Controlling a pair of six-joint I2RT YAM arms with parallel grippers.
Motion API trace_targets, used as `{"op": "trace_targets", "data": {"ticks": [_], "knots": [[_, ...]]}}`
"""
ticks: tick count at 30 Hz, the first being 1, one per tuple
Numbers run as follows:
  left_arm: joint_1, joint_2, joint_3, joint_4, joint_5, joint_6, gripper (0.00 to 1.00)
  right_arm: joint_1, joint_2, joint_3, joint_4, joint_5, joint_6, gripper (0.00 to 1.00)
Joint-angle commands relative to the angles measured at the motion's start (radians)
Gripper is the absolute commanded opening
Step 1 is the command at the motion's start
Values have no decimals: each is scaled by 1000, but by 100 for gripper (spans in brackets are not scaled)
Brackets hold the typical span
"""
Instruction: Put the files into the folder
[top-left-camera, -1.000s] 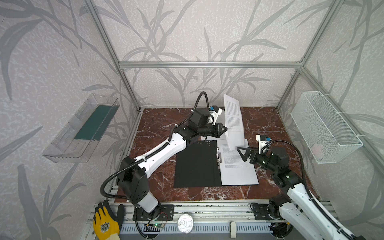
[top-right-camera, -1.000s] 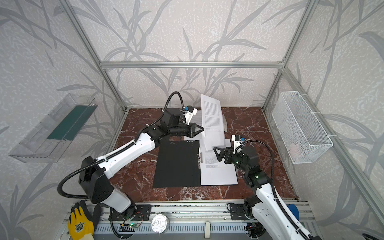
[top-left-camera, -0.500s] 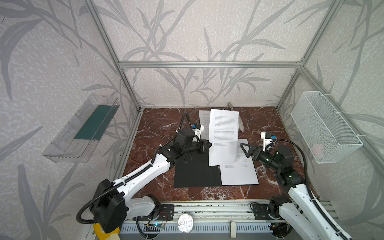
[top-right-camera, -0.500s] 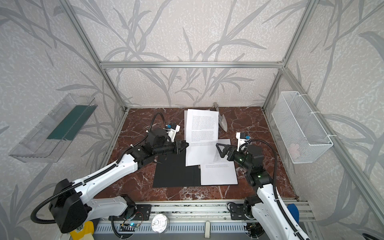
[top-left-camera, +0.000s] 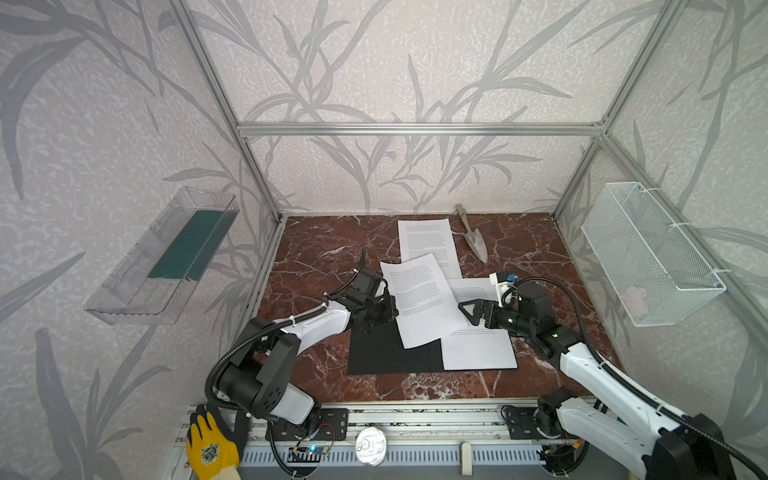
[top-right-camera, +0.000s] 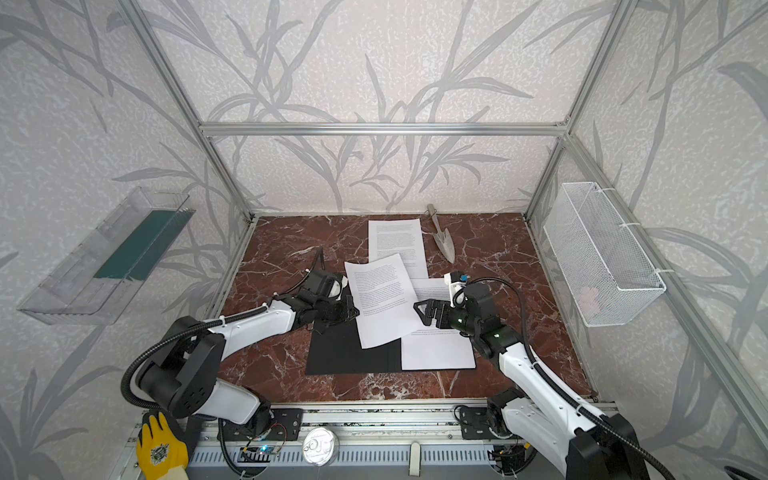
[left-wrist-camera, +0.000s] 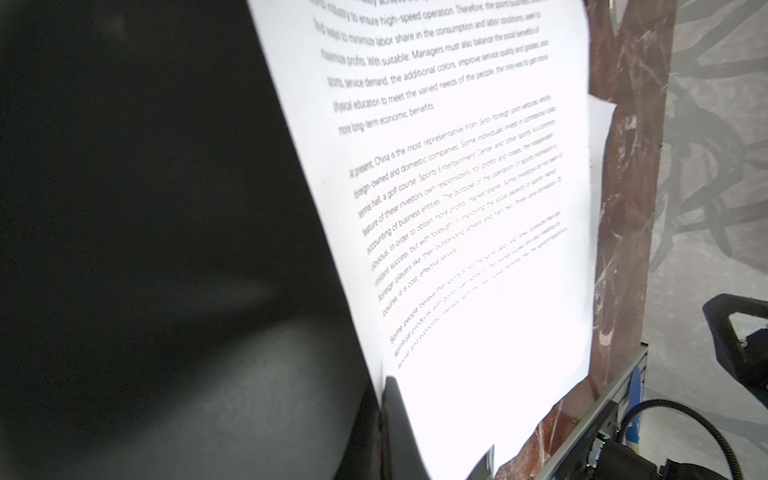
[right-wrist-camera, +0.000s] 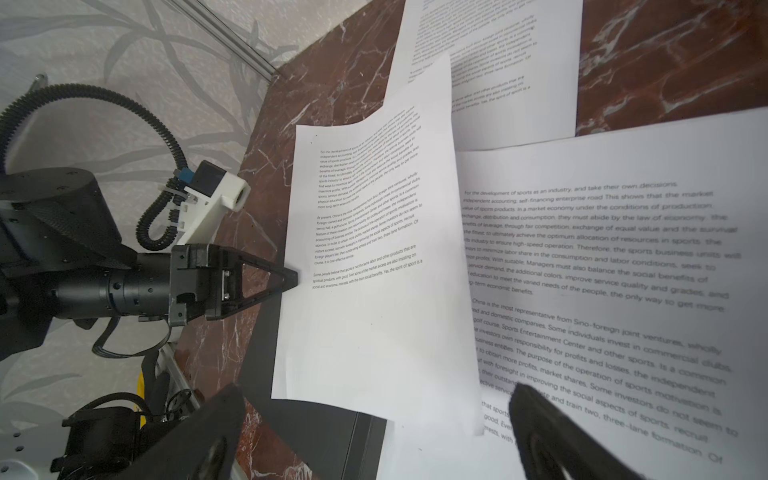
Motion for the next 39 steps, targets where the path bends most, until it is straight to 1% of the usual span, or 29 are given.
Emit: {"op": "trace_targets", "data": {"ticks": [1, 3, 5, 8, 12, 14, 17, 23, 26, 31, 35, 39], "knots": [[0, 24, -2, 6, -14, 44, 0, 26, 74, 30, 33, -15, -44, 100], [1, 42, -5, 17, 9, 52, 0, 46, 121, 43, 33, 10, -62, 100], [1, 50, -3, 24, 29, 62, 0, 59, 164, 44, 67, 3, -63, 100], [0, 50, -5, 28, 34, 67, 0, 64, 246, 61, 106, -2, -60, 98], [0, 50, 4, 11, 22, 79, 0, 65, 368, 141, 123, 5, -59, 93], [-2, 54, 5, 10, 29, 79, 0, 65, 414, 185, 114, -14, -64, 91], [-7, 53, 6, 14, 36, 79, 0, 65, 462, 224, 121, -8, -65, 91], [-15, 44, 9, 9, 30, 86, 0, 65, 558, 301, 106, -62, -78, 88], [-19, 40, 10, 6, 25, 89, 0, 65, 572, 316, 104, -87, -72, 85], [-22, 45, 15, -4, 13, 97, 0, 66, 522, 304, 91, -88, -77, 77], [-26, 55, 20, -8, 9, 100, 0, 66, 490, 302, 81, -115, -91, 75], [-28, 58, 21, -6, 7, 100, 0, 68, 492, 309, 89, -161, -91, 67]]}}
